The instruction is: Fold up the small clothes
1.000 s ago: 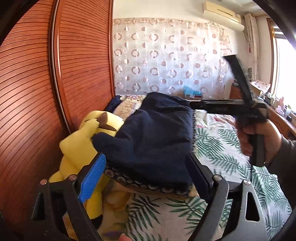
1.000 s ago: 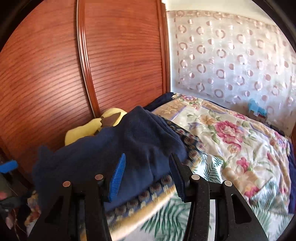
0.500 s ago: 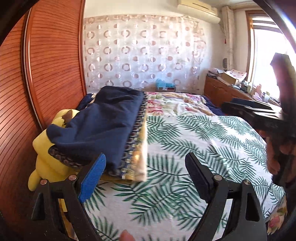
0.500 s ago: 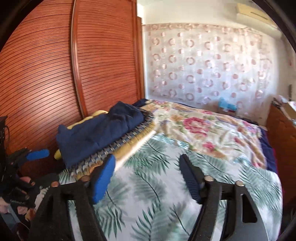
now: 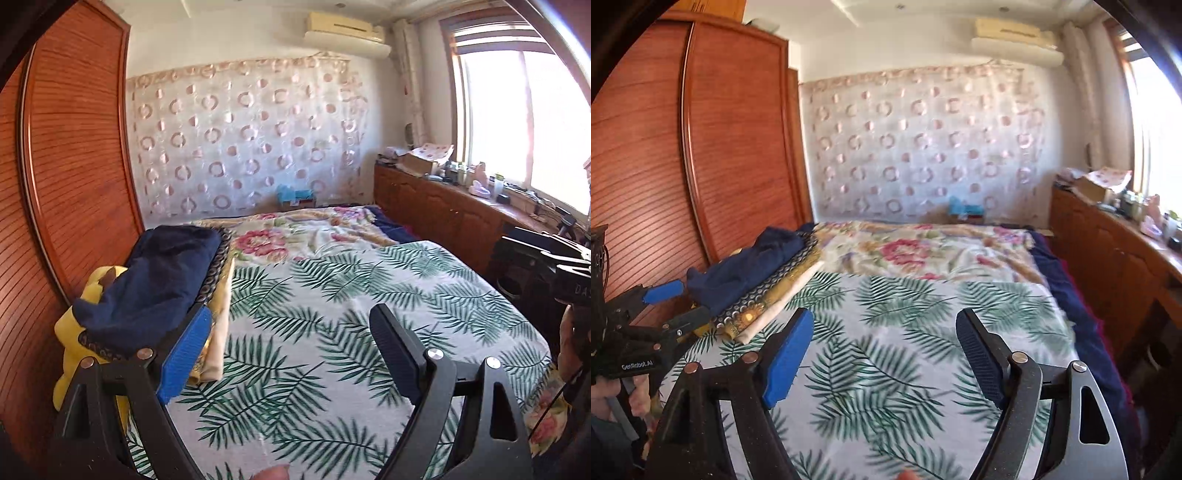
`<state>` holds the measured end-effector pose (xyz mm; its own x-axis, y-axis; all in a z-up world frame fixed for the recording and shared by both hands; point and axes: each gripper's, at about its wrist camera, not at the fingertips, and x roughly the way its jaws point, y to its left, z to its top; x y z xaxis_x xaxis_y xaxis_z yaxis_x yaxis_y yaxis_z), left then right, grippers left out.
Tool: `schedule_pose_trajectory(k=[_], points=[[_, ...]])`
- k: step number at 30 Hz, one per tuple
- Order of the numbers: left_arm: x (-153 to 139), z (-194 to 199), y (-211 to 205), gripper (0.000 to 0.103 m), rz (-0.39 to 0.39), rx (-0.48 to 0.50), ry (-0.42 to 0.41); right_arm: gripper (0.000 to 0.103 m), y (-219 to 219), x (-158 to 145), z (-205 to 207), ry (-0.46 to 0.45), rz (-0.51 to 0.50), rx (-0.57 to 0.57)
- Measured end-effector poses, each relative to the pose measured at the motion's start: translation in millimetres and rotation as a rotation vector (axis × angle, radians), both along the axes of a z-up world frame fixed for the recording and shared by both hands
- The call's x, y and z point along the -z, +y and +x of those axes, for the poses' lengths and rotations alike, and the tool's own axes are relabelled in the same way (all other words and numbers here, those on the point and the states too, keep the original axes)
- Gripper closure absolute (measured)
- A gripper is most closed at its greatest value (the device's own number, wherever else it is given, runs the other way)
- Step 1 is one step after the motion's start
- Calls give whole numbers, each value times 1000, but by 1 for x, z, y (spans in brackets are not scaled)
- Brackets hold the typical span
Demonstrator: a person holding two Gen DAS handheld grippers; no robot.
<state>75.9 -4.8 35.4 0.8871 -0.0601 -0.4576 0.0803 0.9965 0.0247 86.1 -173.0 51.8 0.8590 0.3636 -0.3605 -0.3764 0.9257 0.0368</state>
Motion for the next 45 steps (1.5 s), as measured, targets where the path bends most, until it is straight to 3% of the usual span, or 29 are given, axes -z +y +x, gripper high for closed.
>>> schedule_pose_trajectory(k=[8, 15, 45], points=[[-29, -13, -13, 15, -23, 5, -48, 21, -7, -13, -56, -45, 18, 89], [-38, -22, -11, 15, -39, -18, -70, 21, -2, -9, -92, -59, 31, 156], [-37, -28, -7, 15, -39, -40, -78, 21, -15, -7, -71, -60, 45, 140]])
